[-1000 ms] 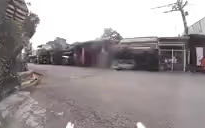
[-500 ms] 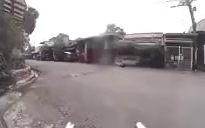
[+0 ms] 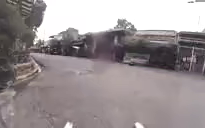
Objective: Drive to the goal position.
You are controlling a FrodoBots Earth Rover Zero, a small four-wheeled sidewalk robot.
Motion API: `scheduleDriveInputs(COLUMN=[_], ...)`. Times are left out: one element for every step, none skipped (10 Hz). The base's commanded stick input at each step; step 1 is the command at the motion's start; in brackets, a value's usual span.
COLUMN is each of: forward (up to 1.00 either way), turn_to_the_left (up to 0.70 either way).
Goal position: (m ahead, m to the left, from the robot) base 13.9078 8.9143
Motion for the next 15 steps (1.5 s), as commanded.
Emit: scheduleDriveInputs(forward=[0.62, 0.7, 0.7, 0.7, 0.7, 0.7, 0.7, 0.7, 0.7, 0.7, 0.7, 0.7, 0.7, 0.7, 0.7], turn_to_the_left=[0.01, 0.0, 0.0, 0.0, 0.0, 0.0, 0.0, 0.0, 0.0, 0.0, 0.0, 0.0, 0.0, 0.0, 0.0])
